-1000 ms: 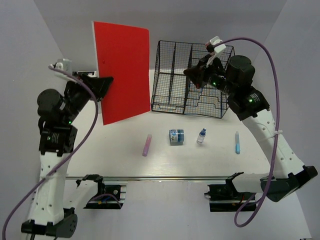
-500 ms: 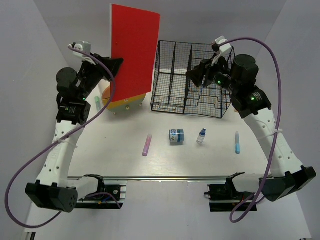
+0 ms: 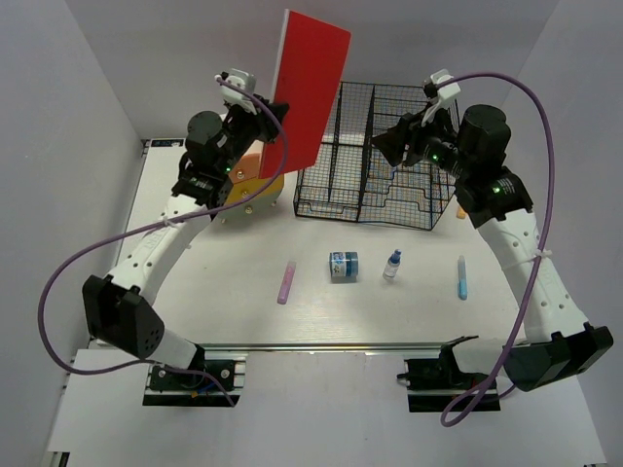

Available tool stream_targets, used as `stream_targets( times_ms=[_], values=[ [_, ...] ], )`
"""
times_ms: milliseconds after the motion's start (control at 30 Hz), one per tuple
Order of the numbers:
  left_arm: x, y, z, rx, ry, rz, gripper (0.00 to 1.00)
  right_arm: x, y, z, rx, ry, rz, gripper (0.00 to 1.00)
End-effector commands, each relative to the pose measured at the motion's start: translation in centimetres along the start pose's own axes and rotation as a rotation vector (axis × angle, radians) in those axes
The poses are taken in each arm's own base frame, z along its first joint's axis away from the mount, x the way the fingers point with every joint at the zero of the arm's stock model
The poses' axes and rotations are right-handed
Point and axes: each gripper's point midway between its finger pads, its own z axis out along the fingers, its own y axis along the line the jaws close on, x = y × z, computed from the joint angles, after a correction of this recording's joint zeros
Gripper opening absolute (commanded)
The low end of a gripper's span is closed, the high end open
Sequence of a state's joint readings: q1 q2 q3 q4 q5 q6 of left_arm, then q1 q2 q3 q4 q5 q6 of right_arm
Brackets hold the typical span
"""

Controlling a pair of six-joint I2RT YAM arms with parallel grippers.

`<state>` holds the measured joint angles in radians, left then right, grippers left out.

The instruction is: Organize the desk

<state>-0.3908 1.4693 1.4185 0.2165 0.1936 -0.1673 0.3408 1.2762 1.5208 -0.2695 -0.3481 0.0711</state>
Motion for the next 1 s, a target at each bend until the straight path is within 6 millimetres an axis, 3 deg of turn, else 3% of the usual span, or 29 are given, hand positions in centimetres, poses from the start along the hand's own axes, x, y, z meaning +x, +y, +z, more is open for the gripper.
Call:
stream_targets(
  times_ms=[0,67,400,633,700,967],
  values=[
    [-6.6,0.9,0.4,-0.121,-0.214,0.124,0.0,-0.3,-0.6,0.3,-0.002,-0.026,0.003,0.53],
    [-5.4,1.7,1.0,-0.168,-0.208,0.147,0.0,-0.3,-1.0,0.3,0.004,-0.024,0.007,0.53],
    [-2.5,0.9,4.4,-0.16,-0.263,0.146,0.0,-0.3,-1.7,0.2,0.009,-0.018,0.022,0.53],
    [1.1,0.8,6.8,-0.154,-0.275,0.139,0.0,-0.5,-2.4,0.1,0.022,-0.016,0.024,0.53],
    [1.2,0.9,7.1,-0.154,-0.295,0.139,0.0,-0.2,-2.7,0.1,0.024,-0.01,0.03,0.53],
    [4.9,0.4,8.4,-0.18,-0.332,0.223,0.0,0.2,-3.2,-0.1,0.028,0.0,0.031,0.53]
  ],
)
